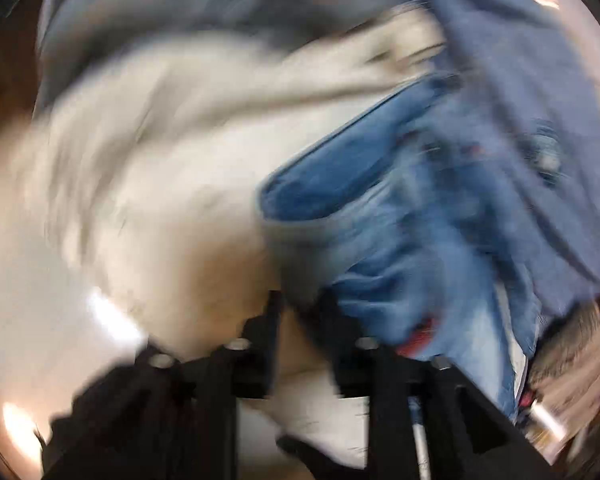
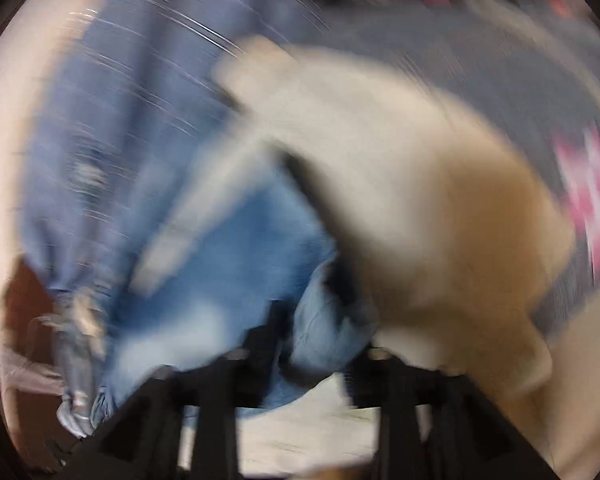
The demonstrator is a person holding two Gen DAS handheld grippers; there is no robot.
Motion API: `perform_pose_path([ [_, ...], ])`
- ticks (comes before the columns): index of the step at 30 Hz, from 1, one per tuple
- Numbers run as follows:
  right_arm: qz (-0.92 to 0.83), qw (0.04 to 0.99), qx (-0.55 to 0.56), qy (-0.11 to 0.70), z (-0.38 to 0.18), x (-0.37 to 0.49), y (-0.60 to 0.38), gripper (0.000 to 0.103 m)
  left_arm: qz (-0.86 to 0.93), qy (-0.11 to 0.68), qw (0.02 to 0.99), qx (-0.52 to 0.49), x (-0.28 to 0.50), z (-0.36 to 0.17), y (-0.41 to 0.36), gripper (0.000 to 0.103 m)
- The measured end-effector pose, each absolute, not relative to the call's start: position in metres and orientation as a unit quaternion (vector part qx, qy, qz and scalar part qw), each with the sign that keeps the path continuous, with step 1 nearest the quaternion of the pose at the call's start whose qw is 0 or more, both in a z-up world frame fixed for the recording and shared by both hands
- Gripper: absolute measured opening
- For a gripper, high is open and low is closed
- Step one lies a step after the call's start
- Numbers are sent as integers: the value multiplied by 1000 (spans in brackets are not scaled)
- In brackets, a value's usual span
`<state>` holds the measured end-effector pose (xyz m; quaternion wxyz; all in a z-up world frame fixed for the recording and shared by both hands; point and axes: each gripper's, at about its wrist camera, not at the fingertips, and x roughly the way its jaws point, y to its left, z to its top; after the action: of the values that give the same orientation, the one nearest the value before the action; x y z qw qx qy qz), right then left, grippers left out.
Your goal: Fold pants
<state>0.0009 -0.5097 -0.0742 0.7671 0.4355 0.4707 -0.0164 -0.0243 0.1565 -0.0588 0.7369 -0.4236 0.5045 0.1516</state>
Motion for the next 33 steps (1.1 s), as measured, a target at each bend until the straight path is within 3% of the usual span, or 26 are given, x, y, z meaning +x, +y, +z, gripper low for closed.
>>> perform_pose_path([
  [1,-20,762,450,465,-72,-5,-516,41,152,494,735,-439,-30,-59,161,47],
  [2,-33,760,450,468,-65,-10,-523,69,164,477,743,-440,-36,-47,166,48],
  [3,-40,768,444,460,-56,-15,-529,78,174,465,756,-427,-38,-36,168,49],
  [5,-46,793,432,426,-34,-25,-538,79,184,420,795,-397,-44,-1,170,50],
  [7,-41,815,441,374,-10,-38,-543,79,175,388,827,-367,-47,25,166,61],
  [10,27,824,449,346,14,-25,-535,79,118,379,867,-302,-31,47,136,63],
  [15,113,810,445,364,-5,35,-504,79,61,429,865,-254,0,9,96,67],
  [16,109,805,444,378,-19,45,-505,79,74,456,853,-242,6,-9,96,71],
  [18,64,773,459,434,-67,64,-508,79,90,532,813,-220,24,-56,97,69],
  [20,65,765,508,390,-67,51,-517,77,87,516,827,-206,19,-36,93,69],
  [24,67,811,429,391,-23,53,-511,77,49,424,871,-242,31,27,102,71],
  [26,75,830,405,376,1,66,-509,77,50,391,890,-228,50,45,106,81],
  [28,75,846,374,373,12,87,-508,77,56,400,888,-220,92,46,121,84],
  [33,65,865,286,407,7,168,-492,77,47,476,839,-261,173,-14,135,82],
])
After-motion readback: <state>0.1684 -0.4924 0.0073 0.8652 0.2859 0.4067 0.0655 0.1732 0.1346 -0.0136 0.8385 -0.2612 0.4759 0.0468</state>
